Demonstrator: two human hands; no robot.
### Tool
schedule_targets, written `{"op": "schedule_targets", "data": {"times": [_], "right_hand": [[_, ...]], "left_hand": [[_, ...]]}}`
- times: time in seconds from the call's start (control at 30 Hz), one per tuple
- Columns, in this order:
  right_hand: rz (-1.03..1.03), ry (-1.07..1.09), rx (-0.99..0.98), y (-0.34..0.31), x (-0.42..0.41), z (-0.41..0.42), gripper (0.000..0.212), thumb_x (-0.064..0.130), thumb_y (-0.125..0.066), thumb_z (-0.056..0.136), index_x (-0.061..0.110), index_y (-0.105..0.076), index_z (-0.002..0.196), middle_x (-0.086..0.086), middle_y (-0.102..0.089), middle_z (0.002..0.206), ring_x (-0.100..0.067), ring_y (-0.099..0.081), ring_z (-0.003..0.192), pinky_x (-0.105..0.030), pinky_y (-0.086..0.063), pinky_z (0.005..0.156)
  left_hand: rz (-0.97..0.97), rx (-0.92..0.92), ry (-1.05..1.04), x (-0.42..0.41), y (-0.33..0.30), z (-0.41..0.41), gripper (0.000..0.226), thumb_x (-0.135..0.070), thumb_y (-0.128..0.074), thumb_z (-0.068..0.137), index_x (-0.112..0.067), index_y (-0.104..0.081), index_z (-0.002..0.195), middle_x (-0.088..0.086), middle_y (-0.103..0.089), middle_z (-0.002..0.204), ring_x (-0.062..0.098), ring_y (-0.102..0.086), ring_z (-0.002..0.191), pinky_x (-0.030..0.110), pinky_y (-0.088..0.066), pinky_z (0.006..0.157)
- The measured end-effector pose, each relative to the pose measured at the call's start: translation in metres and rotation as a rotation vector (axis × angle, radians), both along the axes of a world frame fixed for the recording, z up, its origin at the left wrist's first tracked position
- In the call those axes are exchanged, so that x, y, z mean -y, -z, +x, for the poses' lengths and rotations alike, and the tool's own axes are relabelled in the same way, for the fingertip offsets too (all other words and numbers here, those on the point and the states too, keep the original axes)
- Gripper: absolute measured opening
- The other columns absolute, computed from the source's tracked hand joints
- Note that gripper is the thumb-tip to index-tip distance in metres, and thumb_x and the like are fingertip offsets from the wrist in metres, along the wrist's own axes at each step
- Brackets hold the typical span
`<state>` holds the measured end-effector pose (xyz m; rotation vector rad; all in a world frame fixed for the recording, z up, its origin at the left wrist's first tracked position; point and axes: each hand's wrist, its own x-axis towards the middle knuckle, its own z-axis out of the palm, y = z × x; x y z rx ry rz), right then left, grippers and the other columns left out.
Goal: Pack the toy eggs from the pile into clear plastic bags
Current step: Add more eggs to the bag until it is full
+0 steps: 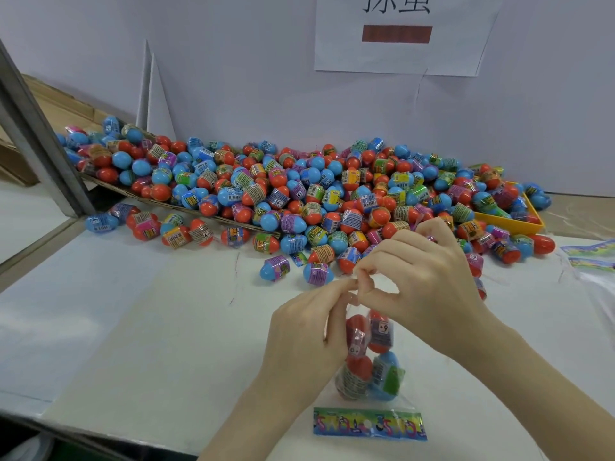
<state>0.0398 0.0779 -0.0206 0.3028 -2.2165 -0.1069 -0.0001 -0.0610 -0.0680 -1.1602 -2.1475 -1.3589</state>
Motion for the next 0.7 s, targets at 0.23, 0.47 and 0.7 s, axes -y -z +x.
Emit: {"op": "schedule_targets", "data": {"times": [0.23, 0.47, 0.7], "right_hand": [[-0.074, -0.038, 0.113, 0.0017, -0.0002, 0.0027, 0.023, 0.017, -0.052, 0.082, 0.012, -0.066, 0.065, 0.002, -0.064, 0.064, -0.019, -0.059, 0.059, -0.028, -0.034, 0.068], [-0.058, -0.081, 0.214, 0.0002, -0.0008, 0.0076, 0.026, 0.022, -0.049, 0.086, 0.013, -0.071, 0.074, 0.003, -0.068, 0.074, -0.016, -0.060, 0.065, -0.027, -0.037, 0.069], [-0.061, -0.064, 0.248, -0.0013, -0.0014, 0.0095, 0.027, 0.025, -0.050, 0.086, 0.017, -0.072, 0.075, 0.007, -0.069, 0.074, -0.015, -0.061, 0.068, -0.029, -0.036, 0.069]], "left_hand": [[0.048, 0.261, 0.083, 0.0007, -0.0035, 0.0001, 0.022, -0.020, -0.047, 0.087, -0.034, -0.063, 0.093, -0.026, -0.062, 0.070, 0.003, -0.062, 0.072, 0.020, -0.051, 0.067], [0.027, 0.268, 0.068, -0.0016, -0.0053, -0.0004, 0.030, -0.030, -0.040, 0.090, -0.014, -0.066, 0.091, -0.025, -0.057, 0.066, 0.005, -0.062, 0.071, 0.027, -0.051, 0.063], [-0.025, 0.079, -0.011, 0.0003, -0.0025, -0.0009, 0.036, -0.031, -0.037, 0.092, -0.010, -0.066, 0.088, -0.012, -0.066, 0.072, 0.007, -0.063, 0.065, 0.026, -0.048, 0.056]]}}
